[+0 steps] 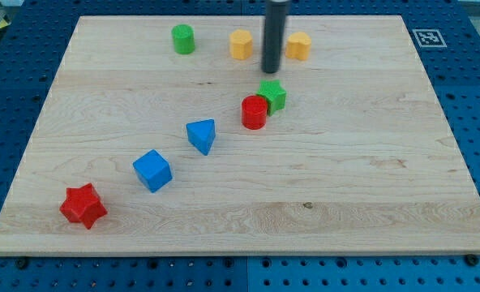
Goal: Slide the green star towards the yellow heart
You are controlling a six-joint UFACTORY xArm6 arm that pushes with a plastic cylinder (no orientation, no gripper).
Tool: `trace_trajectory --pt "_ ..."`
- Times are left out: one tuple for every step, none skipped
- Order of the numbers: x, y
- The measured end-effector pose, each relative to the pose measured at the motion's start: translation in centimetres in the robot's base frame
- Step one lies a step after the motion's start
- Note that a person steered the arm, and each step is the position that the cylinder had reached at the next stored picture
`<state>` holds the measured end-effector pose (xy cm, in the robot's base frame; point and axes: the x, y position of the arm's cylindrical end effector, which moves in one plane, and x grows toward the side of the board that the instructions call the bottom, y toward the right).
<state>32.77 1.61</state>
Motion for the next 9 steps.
trace_trajectory --pt "1.3 -4.6" --pt "5.6 -4.5" --pt "6.2 -1.6" --pt "7.3 2.7" --pt "9.7 6.8" --pt "11.3 10.9" --pt "11.3 14.7" --pt "11.3 18.5" --pt "11.3 21.7"
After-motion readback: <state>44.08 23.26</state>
